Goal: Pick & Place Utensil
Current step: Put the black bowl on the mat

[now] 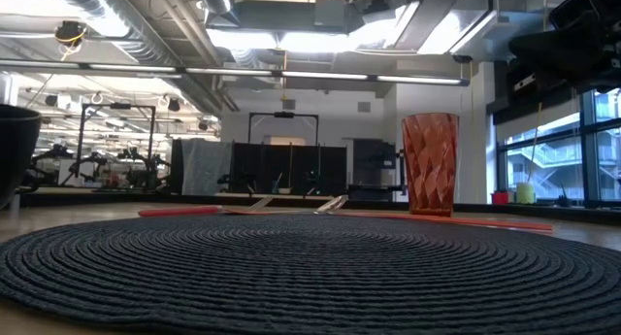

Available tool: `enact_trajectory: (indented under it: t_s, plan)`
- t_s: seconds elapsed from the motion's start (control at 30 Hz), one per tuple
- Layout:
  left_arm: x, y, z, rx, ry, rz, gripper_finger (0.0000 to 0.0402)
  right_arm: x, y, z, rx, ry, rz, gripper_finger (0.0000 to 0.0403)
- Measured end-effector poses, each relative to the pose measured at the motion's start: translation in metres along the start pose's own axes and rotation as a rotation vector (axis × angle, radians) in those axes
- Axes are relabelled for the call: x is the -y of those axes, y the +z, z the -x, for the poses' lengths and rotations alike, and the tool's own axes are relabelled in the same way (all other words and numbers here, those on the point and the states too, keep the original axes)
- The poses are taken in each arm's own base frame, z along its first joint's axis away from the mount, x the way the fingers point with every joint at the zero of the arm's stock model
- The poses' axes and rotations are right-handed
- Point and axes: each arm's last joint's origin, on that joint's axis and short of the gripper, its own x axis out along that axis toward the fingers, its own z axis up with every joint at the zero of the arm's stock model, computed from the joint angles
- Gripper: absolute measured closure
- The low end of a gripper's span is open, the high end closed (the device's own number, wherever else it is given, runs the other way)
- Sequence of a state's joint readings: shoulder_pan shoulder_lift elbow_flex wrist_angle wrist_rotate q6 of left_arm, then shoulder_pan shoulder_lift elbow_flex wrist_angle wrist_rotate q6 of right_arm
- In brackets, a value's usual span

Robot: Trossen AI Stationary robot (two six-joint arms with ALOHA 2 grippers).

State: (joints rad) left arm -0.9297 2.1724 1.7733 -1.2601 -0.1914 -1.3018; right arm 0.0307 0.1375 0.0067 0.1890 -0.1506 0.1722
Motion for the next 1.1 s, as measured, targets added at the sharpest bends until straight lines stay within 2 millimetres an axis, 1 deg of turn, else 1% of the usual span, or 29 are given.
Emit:
enact_trajectory:
  t_s: [0.17, 0.27, 0.5, 0.73, 0.83, 0.97, 1.03, 1.1]
  plan:
    - [0.0, 0.001, 0.002, 0.001, -0.005, -0.007, 0.0399, 0.0, 0.0, 0.0, 0.0, 0.0, 0.0, 0.0383]
    - [0.002, 0.002, 0.008, 0.01, -0.022, -0.014, 0.0399, 0.0, 0.0, 0.0, 0.001, 0.0, 0.0, 0.0383]
    - [-0.002, 0.009, 0.024, 0.026, 0.008, -0.033, 0.0399, 0.0, 0.0, 0.0, 0.0, 0.0, 0.0, 0.0383]
    - [-0.005, 0.018, 0.023, 0.025, 0.021, -0.079, 0.04, 0.0, 0.0, 0.0, 0.001, 0.0, 0.0, 0.0383]
    - [-0.008, 0.031, 0.025, 0.03, 0.013, -0.103, 0.04, 0.0, 0.0, 0.0, 0.0, 0.0, 0.0, 0.0383]
    - [-0.014, 0.056, 0.038, 0.066, -0.012, -0.152, 0.04, 0.0, 0.0, 0.0, 0.0, 0.0, -0.001, 0.0383]
    - [-0.02, 0.07, 0.043, 0.078, -0.01, -0.179, 0.04, 0.0, 0.0, 0.0, 0.001, 0.0, -0.001, 0.0383]
    - [-0.031, 0.089, 0.042, 0.07, 0.004, -0.207, 0.04, 0.0, 0.0, 0.0, 0.001, 0.0, -0.002, 0.0383]
